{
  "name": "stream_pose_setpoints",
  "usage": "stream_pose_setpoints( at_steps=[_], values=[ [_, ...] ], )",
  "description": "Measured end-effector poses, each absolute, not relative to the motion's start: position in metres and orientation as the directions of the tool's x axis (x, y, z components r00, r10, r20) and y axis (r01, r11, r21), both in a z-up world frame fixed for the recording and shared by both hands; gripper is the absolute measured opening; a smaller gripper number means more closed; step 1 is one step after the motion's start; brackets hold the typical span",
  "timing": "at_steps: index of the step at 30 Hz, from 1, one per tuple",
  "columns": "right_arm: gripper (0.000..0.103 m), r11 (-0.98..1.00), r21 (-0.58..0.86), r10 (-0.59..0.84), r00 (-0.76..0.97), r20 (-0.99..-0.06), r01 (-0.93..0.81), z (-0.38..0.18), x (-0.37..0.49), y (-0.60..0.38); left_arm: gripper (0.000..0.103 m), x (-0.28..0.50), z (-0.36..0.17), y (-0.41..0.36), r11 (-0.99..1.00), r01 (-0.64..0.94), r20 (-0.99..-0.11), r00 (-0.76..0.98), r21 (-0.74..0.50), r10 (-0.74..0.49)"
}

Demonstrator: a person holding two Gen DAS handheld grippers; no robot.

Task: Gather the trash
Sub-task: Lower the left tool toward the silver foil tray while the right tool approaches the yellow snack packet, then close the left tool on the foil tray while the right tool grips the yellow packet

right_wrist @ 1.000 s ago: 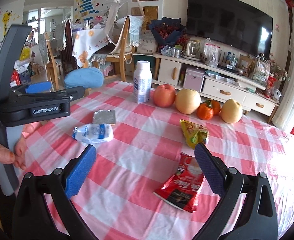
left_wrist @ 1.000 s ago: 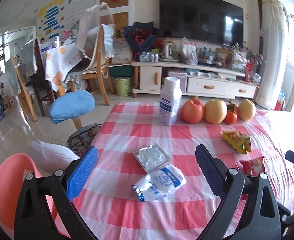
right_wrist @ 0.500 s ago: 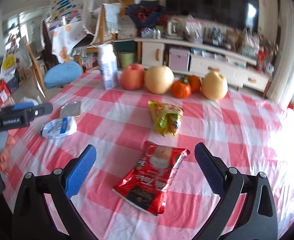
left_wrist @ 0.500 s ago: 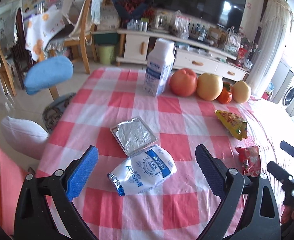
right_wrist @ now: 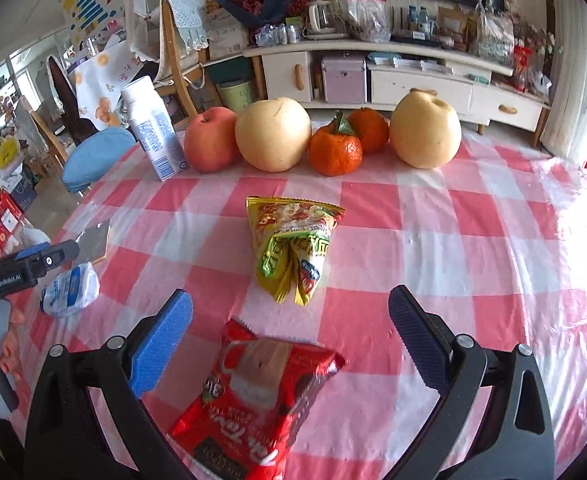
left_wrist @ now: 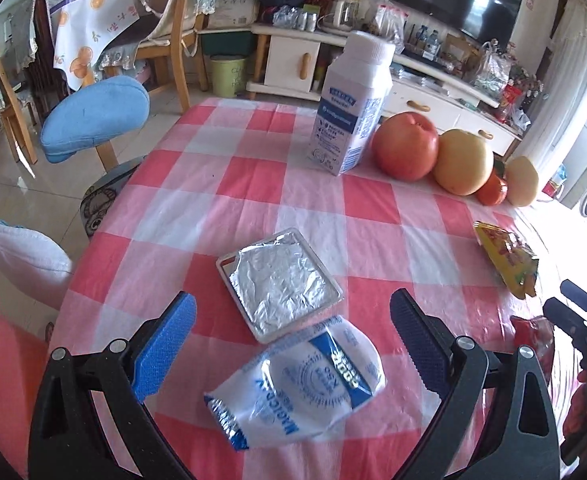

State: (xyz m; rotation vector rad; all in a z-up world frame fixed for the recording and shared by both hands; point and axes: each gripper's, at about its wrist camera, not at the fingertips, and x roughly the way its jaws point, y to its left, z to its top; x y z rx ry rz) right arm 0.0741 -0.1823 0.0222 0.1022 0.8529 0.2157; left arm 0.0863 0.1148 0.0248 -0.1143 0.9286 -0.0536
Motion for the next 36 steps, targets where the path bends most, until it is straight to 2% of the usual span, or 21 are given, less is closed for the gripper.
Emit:
stream_pose_setpoints(
  at_steps=[15,22,23,24,26,28,32,36],
  values=[
    [0.099,0.974,0.114,0.209,0.587,-0.782,-0.194,0.002,0.124,-0.168,0.096,0.116,0.003,0.115,0.99,-0.087,-0.848,0.529,-0.107,-0.045],
    [0.098,0.975,0.104,0.205,0.609,-0.766,-0.197,0.0,0.129,-0.169,0.096,0.127,-0.003,0.113,0.993,-0.094,-0.859,0.512,-0.065,-0.008],
    [0.094,0.974,0.099,0.206,0.611,-0.764,-0.204,0.0,0.13,-0.168,0.096,0.128,-0.003,0.113,0.994,-0.095,-0.859,0.513,-0.062,-0.005],
    [0.082,0.973,0.097,0.207,0.609,-0.766,-0.21,-0.001,0.131,-0.168,0.096,0.128,-0.003,0.113,0.994,-0.097,-0.858,0.514,-0.059,-0.001],
    [0.064,0.971,0.101,0.213,0.597,-0.773,-0.216,-0.005,0.132,-0.168,0.092,0.128,-0.003,0.113,0.994,-0.101,-0.856,0.518,-0.048,0.012],
    [0.06,0.97,0.091,0.211,0.602,-0.77,-0.224,-0.006,0.13,-0.166,0.078,0.128,0.0,0.113,0.994,-0.108,-0.85,0.526,-0.028,0.034],
    [0.048,0.969,0.089,0.214,0.611,-0.762,-0.228,-0.006,0.126,-0.167,0.072,0.128,0.002,0.118,0.992,-0.122,-0.845,0.534,-0.043,0.029],
    [0.044,0.969,0.086,0.214,0.615,-0.759,-0.232,-0.005,0.122,-0.169,0.07,0.127,0.002,0.116,0.993,-0.105,-0.842,0.539,-0.047,0.018]
  ],
)
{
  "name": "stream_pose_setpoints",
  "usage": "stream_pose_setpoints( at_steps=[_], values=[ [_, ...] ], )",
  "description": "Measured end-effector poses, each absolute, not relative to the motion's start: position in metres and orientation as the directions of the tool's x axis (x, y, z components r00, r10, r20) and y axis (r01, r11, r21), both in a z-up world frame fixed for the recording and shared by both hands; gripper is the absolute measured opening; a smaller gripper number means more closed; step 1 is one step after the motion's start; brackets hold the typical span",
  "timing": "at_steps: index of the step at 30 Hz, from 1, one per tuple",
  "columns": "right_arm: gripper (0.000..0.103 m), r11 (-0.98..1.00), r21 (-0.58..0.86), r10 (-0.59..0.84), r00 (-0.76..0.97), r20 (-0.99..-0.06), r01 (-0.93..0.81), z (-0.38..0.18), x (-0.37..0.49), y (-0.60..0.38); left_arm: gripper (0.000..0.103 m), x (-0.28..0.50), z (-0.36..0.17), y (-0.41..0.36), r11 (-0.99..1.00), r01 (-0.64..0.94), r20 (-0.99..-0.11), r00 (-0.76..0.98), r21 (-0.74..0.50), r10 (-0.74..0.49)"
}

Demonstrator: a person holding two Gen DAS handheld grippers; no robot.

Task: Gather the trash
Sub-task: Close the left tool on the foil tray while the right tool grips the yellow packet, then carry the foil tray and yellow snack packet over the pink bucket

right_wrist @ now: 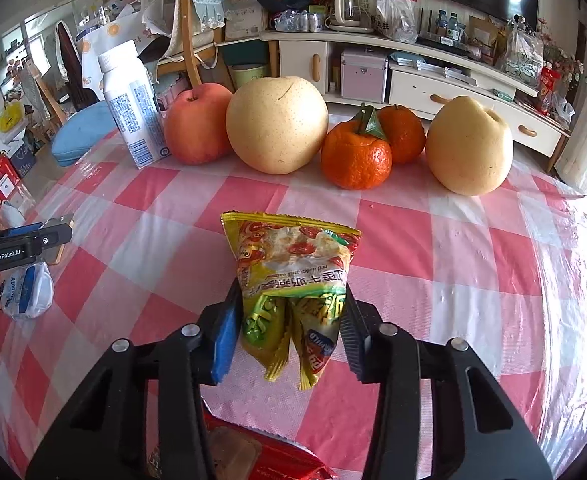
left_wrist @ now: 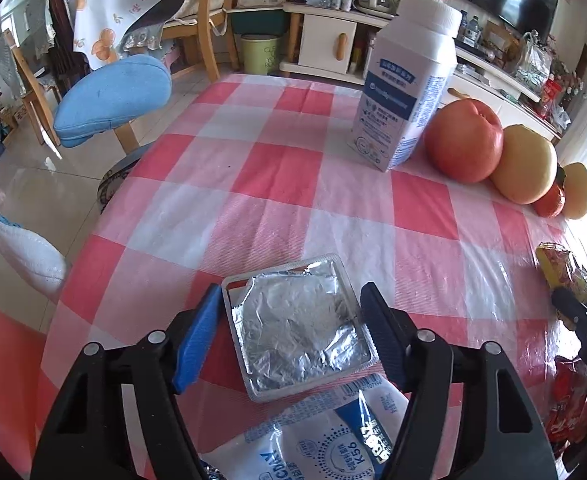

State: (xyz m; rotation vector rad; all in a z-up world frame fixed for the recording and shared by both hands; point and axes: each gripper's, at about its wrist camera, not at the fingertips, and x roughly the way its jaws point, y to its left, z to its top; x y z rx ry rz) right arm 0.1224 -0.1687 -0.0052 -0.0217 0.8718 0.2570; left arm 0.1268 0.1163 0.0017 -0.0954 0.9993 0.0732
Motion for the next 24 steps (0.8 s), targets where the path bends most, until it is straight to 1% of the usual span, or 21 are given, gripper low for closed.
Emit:
stream_pose_setpoints(
  at_steps=[2,6,11,24],
  values=[
    [0.041,0.969,0.085,0.215,0.618,-0.756,-0.233,-0.004,0.12,-0.17,0.069,0.125,0.002,0.113,0.994,-0.095,-0.841,0.541,-0.049,0.01],
    [0.039,0.967,0.089,0.224,0.626,-0.747,-0.24,0.001,0.114,-0.171,0.067,0.123,0.002,0.112,0.994,-0.085,-0.841,0.541,-0.066,-0.01],
    [0.038,0.963,0.117,0.249,0.646,-0.721,-0.241,0.012,0.105,-0.178,0.067,0.119,0.004,0.111,0.992,-0.078,-0.838,0.544,-0.1,-0.041],
    [0.037,0.956,0.137,0.282,0.687,-0.67,-0.259,0.037,0.077,-0.179,0.067,0.092,0.036,0.107,0.971,-0.024,-0.758,0.629,-0.239,-0.171]
  ],
)
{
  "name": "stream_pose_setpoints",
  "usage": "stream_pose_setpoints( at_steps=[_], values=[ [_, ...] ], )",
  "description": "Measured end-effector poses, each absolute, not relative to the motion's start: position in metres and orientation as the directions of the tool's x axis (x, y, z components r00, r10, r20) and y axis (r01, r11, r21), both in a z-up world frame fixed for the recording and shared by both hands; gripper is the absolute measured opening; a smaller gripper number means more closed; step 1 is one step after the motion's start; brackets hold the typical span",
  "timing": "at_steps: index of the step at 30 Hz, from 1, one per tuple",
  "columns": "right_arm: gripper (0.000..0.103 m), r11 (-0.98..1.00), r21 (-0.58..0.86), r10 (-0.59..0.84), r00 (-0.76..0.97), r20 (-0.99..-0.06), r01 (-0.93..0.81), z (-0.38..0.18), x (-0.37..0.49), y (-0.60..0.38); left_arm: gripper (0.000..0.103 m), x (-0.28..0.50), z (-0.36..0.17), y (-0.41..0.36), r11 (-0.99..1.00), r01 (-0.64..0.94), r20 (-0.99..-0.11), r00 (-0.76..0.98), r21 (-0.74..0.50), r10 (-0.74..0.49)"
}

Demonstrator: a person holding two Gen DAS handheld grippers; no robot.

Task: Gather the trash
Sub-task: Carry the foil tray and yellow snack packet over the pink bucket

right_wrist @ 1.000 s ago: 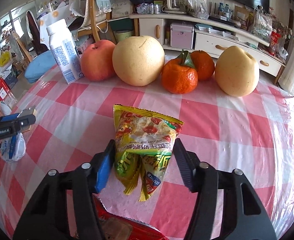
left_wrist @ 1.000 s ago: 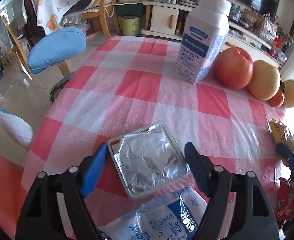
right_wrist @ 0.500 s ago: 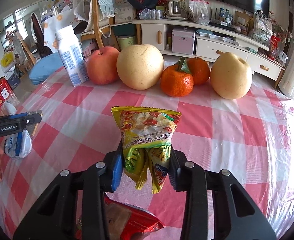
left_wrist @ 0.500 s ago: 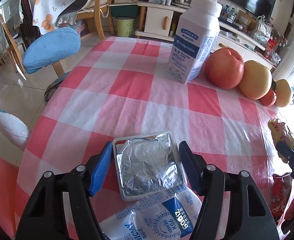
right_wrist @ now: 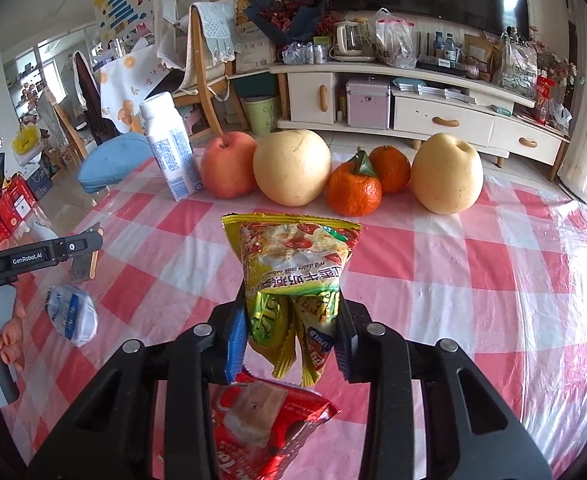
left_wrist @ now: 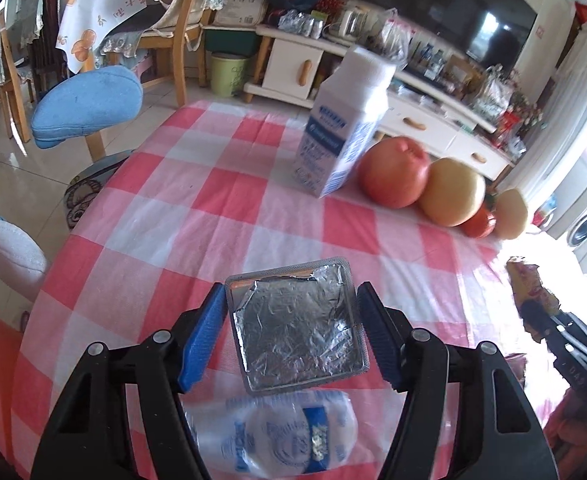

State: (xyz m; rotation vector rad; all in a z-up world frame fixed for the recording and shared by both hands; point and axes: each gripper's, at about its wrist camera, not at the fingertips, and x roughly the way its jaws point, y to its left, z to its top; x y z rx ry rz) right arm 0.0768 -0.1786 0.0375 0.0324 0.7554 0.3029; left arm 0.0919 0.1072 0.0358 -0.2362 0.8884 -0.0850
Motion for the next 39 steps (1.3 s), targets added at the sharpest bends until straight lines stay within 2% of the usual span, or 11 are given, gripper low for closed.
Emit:
stream_pose_setpoints(
  at_steps=[10,39],
  values=[
    [0.037,0.944,0.101,0.302,0.697,-0.65,-0.315,0.054,0.049,-0.149,0.067,0.066,0.06,0.118,0.951,-0.003,-0.706,0.671,-0.309,-0.228],
    [0.037,0.902,0.074,0.36,0.648,-0.671,-0.425,0.057,-0.018,-0.053,0.067,0.015,0.103,0.178,0.989,-0.085,-0.64,0.768,-0.117,-0.01]
  ],
)
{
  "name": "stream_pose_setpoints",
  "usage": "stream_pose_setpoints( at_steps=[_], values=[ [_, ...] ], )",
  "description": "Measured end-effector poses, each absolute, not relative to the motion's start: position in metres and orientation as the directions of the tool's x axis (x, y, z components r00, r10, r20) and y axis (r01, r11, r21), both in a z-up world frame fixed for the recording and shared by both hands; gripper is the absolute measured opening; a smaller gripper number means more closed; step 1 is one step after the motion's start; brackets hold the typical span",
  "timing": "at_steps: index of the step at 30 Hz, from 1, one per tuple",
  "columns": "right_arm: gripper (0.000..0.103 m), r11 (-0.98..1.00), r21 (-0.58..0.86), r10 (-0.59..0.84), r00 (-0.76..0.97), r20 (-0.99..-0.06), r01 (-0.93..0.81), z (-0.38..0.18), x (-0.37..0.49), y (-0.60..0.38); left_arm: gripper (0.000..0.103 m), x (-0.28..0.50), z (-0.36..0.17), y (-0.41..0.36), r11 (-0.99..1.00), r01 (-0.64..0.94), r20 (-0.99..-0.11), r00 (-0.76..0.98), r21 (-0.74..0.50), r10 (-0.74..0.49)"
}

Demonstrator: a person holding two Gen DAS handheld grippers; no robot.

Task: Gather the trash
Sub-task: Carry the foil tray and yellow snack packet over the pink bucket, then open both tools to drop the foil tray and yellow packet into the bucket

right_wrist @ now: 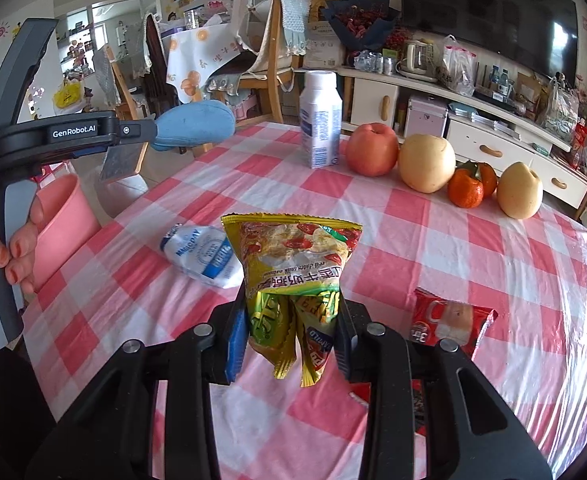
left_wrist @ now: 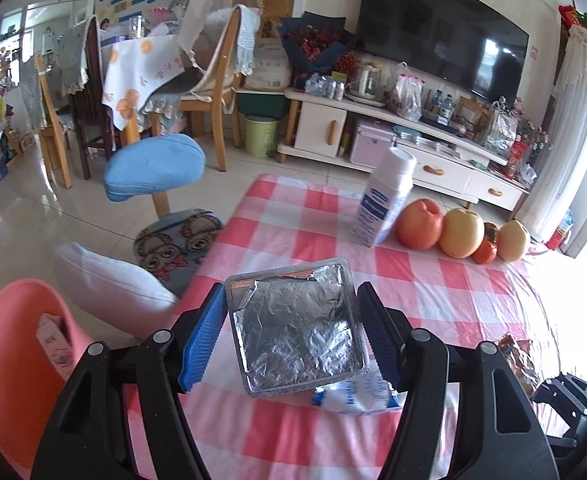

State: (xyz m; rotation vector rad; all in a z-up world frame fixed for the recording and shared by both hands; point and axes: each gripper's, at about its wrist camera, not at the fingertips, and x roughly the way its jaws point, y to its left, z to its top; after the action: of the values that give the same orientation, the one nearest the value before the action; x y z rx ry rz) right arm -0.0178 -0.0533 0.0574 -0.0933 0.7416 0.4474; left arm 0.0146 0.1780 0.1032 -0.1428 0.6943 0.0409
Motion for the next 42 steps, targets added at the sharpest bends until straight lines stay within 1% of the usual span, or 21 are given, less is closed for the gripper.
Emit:
stream_pose_setpoints(
  at_steps=[9,15,21,26,30,37,42],
  values=[
    [0.037,0.872,0.058,0.4,0.639,-0.657,-0.486,0.071,-0.034,-0.005,0.067,-0.001,0.117,0.221,0.978,-0.171,-0.619,0.783,-0.117,0.062],
    [0.037,0.841,0.056,0.439,0.618,-0.652,-0.538,0.078,-0.04,0.032,0.067,-0.013,0.124,0.261,0.958,-0.256,-0.614,0.779,-0.128,0.126],
    [0.037,0.78,0.017,0.482,0.583,-0.653,-0.626,0.085,-0.052,0.085,0.067,-0.03,0.131,0.313,0.92,-0.378,-0.607,0.756,-0.103,0.243],
    [0.037,0.71,-0.028,0.521,0.552,-0.651,-0.703,0.095,-0.061,0.145,0.067,-0.042,0.134,0.35,0.882,-0.457,-0.611,0.734,-0.118,0.298],
    [0.037,0.683,-0.042,0.535,0.538,-0.651,-0.729,0.097,-0.064,0.17,0.067,-0.056,0.132,0.382,0.844,-0.521,-0.623,0.704,-0.128,0.34],
    [0.037,0.588,-0.094,0.562,0.489,-0.668,-0.804,0.096,-0.071,0.239,0.067,-0.067,0.126,0.421,0.8,-0.584,-0.642,0.667,-0.137,0.377],
    [0.038,0.556,-0.115,0.559,0.472,-0.682,-0.823,0.089,-0.07,0.263,0.068,-0.072,0.12,0.436,0.779,-0.609,-0.656,0.651,-0.149,0.383]
  ],
)
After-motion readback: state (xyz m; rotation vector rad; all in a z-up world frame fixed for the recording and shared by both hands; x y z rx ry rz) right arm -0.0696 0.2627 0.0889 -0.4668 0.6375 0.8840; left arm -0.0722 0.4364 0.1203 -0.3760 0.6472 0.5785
